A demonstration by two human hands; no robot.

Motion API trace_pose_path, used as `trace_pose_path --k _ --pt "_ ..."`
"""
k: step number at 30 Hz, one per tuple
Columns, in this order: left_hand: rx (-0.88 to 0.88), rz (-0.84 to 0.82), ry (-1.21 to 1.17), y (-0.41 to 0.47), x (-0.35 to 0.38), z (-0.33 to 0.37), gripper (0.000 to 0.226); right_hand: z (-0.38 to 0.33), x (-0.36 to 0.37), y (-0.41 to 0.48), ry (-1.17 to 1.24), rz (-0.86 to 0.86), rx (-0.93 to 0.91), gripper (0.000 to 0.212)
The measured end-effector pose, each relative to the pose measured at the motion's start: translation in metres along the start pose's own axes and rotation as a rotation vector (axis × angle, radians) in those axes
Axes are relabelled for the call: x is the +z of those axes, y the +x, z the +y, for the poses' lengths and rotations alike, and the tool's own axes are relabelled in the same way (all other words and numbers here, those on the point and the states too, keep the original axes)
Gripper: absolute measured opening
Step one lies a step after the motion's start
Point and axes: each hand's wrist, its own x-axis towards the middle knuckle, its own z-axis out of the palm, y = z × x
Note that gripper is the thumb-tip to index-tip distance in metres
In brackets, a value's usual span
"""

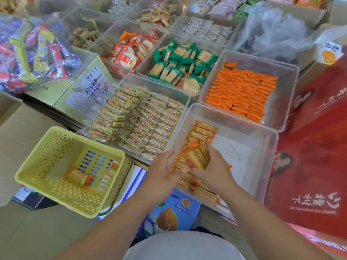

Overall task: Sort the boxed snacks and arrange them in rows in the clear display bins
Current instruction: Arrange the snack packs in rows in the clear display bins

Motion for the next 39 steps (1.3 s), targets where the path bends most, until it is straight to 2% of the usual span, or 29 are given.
trace_pose_path --k 3,6,8,12,16,20,24,27,30,34,39 --pt "0.119 -0.013 0.323 0.009 -0.003 -0.015 0.068 0.024 -0.019 0.037 -0.235 0.123 0.083 0.074" --pt "0.181 -0.024 0.753 0.02 -0.003 -0.027 0.085 0.048 -0.031 0.064 -0.4 0.252 0.159 0.073" --pt "0.179 -0.037 0.854 0.024 -0.002 -0.031 0.089 0.061 -0.034 0.076 -0.477 0.277 0.219 0.078" --pt "0.227 -0.03 0.907 0.026 -0.004 -0.04 0.09 0.072 -0.033 0.096 -0.581 0.248 0.209 0.082" --pt "0.247 -0.084 0.878 0.031 -0.013 -0.05 0.092 0.079 -0.029 0.107 -0.752 0.063 0.246 0.076" --pt "0.267 -0.114 0.855 0.033 -0.017 -0.053 0.096 0.08 -0.032 0.115 -0.594 -0.069 0.342 0.083" --pt "0.281 -0.109 0.841 0.033 -0.017 -0.055 0.097 0.079 -0.031 0.113 -0.333 -0.049 0.372 0.077" --pt "0.278 -0.112 0.837 0.033 -0.018 -0.056 0.096 0.08 -0.03 0.111 -0.43 -0.052 0.351 0.062" --pt "0.284 -0.111 0.843 0.033 -0.018 -0.056 0.096 0.076 -0.027 0.109 -0.547 -0.065 0.418 0.06" --pt "0.288 -0.101 0.841 0.032 -0.018 -0.057 0.096 0.074 -0.021 0.103 -0.443 -0.099 0.486 0.063" --pt "0.277 -0.109 0.803 0.032 -0.016 -0.058 0.097 0.076 -0.019 0.098 -0.335 -0.082 0.397 0.066"
